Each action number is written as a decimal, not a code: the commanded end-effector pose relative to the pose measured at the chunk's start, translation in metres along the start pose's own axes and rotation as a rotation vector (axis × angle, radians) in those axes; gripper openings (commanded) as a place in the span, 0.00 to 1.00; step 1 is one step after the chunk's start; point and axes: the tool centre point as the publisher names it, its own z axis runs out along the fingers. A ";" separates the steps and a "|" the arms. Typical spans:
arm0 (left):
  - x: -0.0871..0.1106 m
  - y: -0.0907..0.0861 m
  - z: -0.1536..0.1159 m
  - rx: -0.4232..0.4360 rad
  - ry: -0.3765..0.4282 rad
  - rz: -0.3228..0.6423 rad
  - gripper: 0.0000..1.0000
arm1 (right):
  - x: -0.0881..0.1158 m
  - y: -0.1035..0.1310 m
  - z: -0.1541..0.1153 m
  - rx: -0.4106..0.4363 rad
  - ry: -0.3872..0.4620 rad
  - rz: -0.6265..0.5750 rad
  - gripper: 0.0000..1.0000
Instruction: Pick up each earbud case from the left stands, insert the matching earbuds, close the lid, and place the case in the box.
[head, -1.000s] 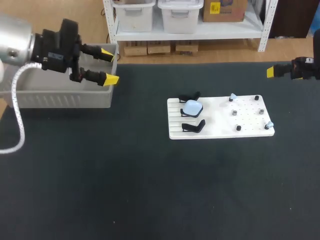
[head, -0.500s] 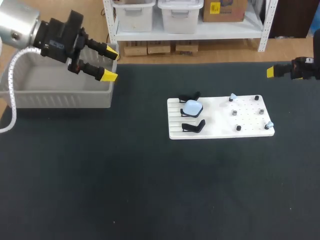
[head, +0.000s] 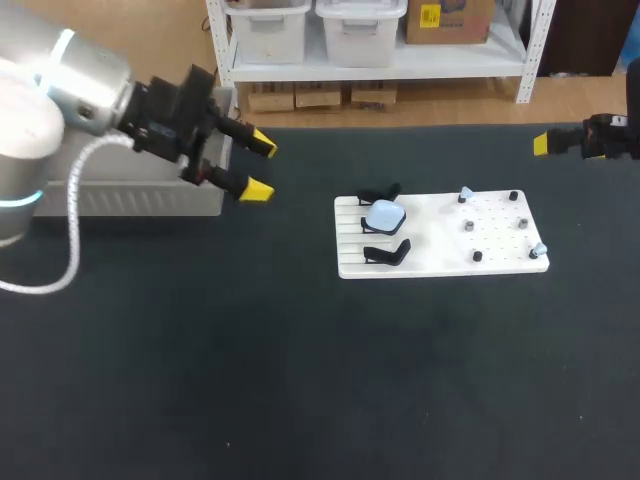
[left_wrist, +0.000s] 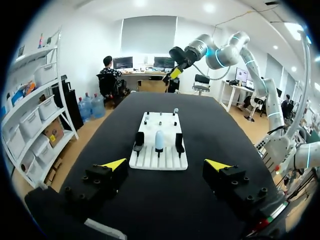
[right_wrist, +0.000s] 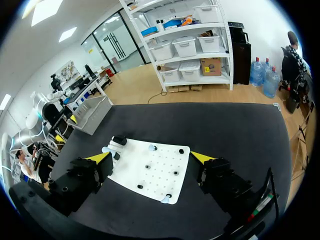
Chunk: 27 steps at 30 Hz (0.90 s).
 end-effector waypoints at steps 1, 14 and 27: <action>0.001 0.002 0.025 0.012 -0.014 0.013 1.00 | 0.000 0.000 0.000 0.000 0.000 0.000 1.00; 0.000 0.009 0.071 0.053 -0.060 0.047 1.00 | 0.000 0.000 0.000 0.000 0.000 0.000 1.00; 0.002 0.001 0.108 0.071 -0.099 0.011 1.00 | 0.000 0.000 0.000 0.000 0.000 0.000 1.00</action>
